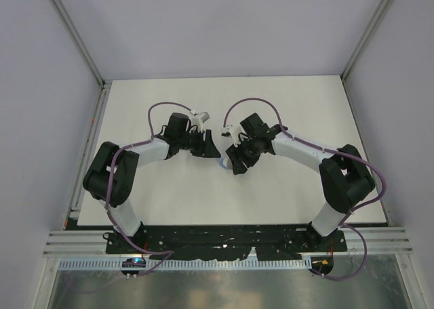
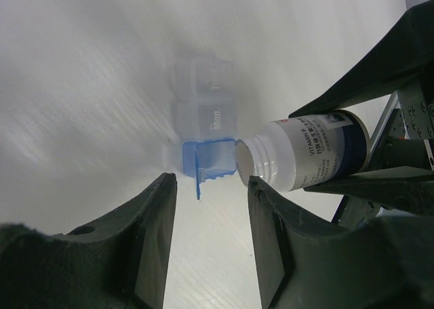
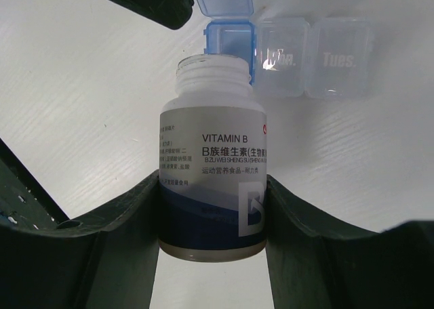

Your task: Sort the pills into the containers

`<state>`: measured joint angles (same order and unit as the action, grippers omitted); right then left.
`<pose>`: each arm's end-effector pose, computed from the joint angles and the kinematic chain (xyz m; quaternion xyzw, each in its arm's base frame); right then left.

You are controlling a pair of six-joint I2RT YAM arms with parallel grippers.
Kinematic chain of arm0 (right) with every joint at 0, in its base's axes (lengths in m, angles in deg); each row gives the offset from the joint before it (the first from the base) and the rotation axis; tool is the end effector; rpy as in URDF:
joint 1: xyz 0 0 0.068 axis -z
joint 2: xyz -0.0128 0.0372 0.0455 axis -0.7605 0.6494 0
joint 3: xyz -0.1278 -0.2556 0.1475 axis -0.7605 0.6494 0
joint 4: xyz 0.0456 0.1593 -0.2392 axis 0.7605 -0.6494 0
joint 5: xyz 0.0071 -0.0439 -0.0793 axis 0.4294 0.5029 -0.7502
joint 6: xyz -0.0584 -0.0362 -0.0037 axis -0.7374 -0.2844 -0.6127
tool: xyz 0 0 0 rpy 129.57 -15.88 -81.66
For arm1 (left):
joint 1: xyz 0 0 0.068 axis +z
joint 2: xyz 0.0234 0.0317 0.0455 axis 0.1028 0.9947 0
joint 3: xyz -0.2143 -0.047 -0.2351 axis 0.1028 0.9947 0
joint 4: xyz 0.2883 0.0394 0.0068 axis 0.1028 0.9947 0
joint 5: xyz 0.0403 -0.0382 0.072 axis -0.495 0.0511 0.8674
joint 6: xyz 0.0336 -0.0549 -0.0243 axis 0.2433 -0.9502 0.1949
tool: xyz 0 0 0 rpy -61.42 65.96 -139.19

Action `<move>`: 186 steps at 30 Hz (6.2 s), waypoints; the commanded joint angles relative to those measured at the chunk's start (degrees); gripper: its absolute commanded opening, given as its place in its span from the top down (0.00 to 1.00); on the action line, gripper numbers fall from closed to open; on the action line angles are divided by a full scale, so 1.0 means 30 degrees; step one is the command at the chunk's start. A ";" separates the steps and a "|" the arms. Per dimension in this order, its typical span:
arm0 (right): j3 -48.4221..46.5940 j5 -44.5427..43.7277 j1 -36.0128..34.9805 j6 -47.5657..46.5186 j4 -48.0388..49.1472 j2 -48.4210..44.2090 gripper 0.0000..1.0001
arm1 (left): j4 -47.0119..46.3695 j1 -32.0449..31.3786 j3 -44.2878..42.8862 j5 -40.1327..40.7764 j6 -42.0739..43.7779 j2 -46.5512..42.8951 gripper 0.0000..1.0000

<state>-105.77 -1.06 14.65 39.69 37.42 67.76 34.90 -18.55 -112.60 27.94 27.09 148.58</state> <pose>0.2959 0.2303 0.2180 -0.4169 0.8618 0.2197 0.1879 0.3465 -0.1958 0.1852 0.1557 0.8549 -0.4335 0.2387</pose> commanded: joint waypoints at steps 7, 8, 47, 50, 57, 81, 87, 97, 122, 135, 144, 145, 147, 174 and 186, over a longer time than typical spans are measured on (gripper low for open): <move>-0.1193 -0.0362 -0.0219 -0.0259 -0.0571 0.0158 0.94 | -0.0614 0.0092 0.0034 0.0081 0.0082 -0.0853 0.49; -0.1251 -0.0391 -0.0248 -0.0288 -0.0600 0.0187 0.94 | -0.0585 0.0092 0.0034 0.0110 0.0082 -0.0852 0.48; -0.3272 -0.1358 -0.0453 -0.0845 -0.2856 0.1330 0.94 | -0.0673 0.0092 0.0093 0.0082 -0.0035 -0.0940 0.47; -0.3506 -0.1416 -0.0483 -0.0903 -0.3032 0.1447 0.94 | -0.0673 0.0092 0.0093 0.0082 -0.0035 -0.0940 0.47; -0.3946 -0.1563 -0.0512 -0.1079 -0.3558 0.1681 0.94 | -0.0731 0.0092 0.0093 0.0052 -0.0035 -0.0911 0.46; -0.5440 -0.1856 -0.0717 -0.1635 -0.4966 0.2589 0.94 | -0.0761 0.0092 0.0122 -0.0007 -0.0123 -0.0911 0.46; -0.5617 -0.1856 -0.0776 -0.1694 -0.5200 0.2795 0.94 | -0.0761 0.0063 0.0121 -0.0036 -0.0123 -0.0882 0.46; -0.5851 -0.1915 -0.0893 -0.1811 -0.5581 0.3117 0.94 | -0.0820 0.0092 0.0122 -0.0036 -0.0153 -0.0911 0.46; -0.6554 -0.2091 -0.0980 -0.2221 -0.6488 0.3615 0.94 | -0.0849 0.0092 0.0122 -0.0036 -0.0182 -0.0852 0.46; -0.6642 -0.2207 -0.0981 -0.2193 -0.6665 0.3586 0.94 | -0.0849 0.0122 0.0093 -0.0065 -0.0211 -0.0852 0.46; -0.6612 -0.2325 -0.0981 -0.2280 -0.6606 0.3351 0.94 | -0.0849 0.0122 0.0151 -0.0036 -0.0211 -0.0852 0.46; -0.6642 -0.2383 -0.0981 -0.2309 -0.6694 0.3351 0.94 | -0.0849 0.0122 0.0093 -0.0065 -0.0211 -0.0881 0.46; -0.6671 -0.2383 -0.0981 -0.2310 -0.6782 0.3322 0.94 | -0.0849 0.0122 0.0151 -0.0036 -0.0211 -0.0882 0.46; -0.5734 -0.1915 -0.0893 -0.1988 -0.5202 0.1947 0.94 | -0.0732 0.0122 0.0093 -0.0036 -0.0211 -0.0940 0.46; -0.4125 -0.1622 -0.0688 -0.1695 -0.3942 0.0950 0.94 | -0.0673 0.0239 0.0034 0.0023 -0.0123 -0.1057 0.46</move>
<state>-119.49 -7.24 12.27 33.77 22.56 74.45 34.53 -18.31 -112.42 28.34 26.83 148.05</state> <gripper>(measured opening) 0.585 0.538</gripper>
